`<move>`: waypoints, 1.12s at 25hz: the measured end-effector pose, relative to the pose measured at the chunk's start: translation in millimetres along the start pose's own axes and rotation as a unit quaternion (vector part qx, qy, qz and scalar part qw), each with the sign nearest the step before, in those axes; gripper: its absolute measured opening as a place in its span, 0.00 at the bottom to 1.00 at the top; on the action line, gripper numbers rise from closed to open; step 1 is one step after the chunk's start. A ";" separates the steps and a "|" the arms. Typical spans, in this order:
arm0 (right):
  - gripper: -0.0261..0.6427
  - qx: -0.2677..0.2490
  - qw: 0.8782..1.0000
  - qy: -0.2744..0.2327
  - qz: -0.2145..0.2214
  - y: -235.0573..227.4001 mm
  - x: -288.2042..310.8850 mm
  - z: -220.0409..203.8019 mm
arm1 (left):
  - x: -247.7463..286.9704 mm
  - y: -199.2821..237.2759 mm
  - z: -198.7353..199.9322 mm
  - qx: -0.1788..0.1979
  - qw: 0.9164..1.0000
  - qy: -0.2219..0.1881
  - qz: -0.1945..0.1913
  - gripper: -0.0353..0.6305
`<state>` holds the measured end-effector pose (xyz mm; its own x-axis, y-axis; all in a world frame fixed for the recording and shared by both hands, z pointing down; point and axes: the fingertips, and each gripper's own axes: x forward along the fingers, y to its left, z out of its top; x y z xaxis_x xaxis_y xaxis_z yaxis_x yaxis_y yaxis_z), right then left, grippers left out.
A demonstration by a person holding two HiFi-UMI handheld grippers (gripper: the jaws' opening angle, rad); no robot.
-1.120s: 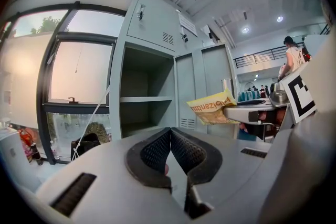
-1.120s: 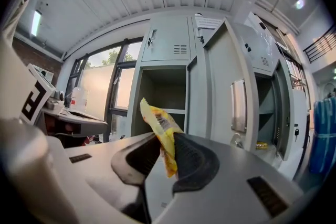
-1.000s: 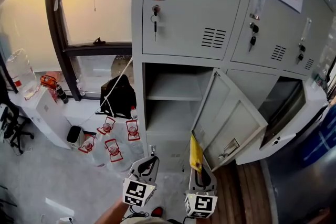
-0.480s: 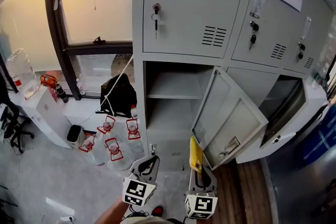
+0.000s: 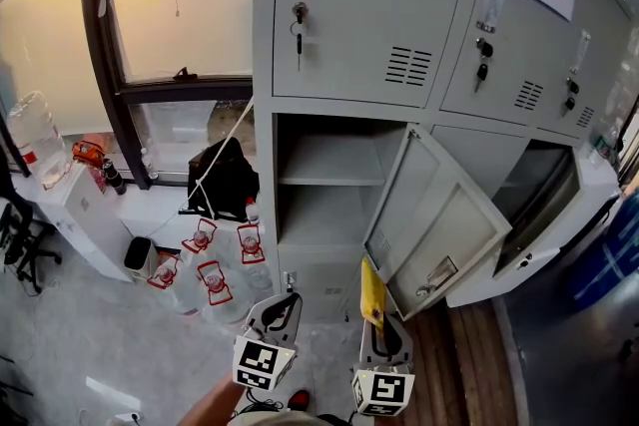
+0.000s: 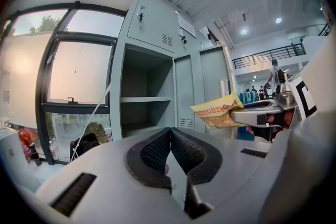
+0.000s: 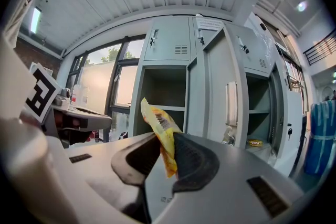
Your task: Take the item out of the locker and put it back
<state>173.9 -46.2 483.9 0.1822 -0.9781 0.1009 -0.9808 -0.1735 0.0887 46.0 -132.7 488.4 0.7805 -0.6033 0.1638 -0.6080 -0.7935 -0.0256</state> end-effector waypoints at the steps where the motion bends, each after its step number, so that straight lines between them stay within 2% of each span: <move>1: 0.16 -0.002 1.000 -0.001 0.000 0.5 0.6 1.2 | 0.3 1.1 0.0 0.001 1.000 0.000 0.000 0.09; 12: 0.16 -0.041 0.999 -0.023 0.018 15.4 27.5 23.1 | 2.0 27.8 2.8 0.002 1.000 -0.007 0.017 0.09; 28: 0.16 -0.139 0.983 -0.104 0.060 40.4 105.4 109.3 | -9.4 76.9 7.5 0.000 0.997 -0.008 0.081 0.09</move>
<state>146.0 -169.0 389.7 0.0201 -0.9969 -0.0761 -0.9325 -0.0461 0.3581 -7.0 -188.6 477.5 0.6744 -0.7245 0.1425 -0.7260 -0.6858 -0.0510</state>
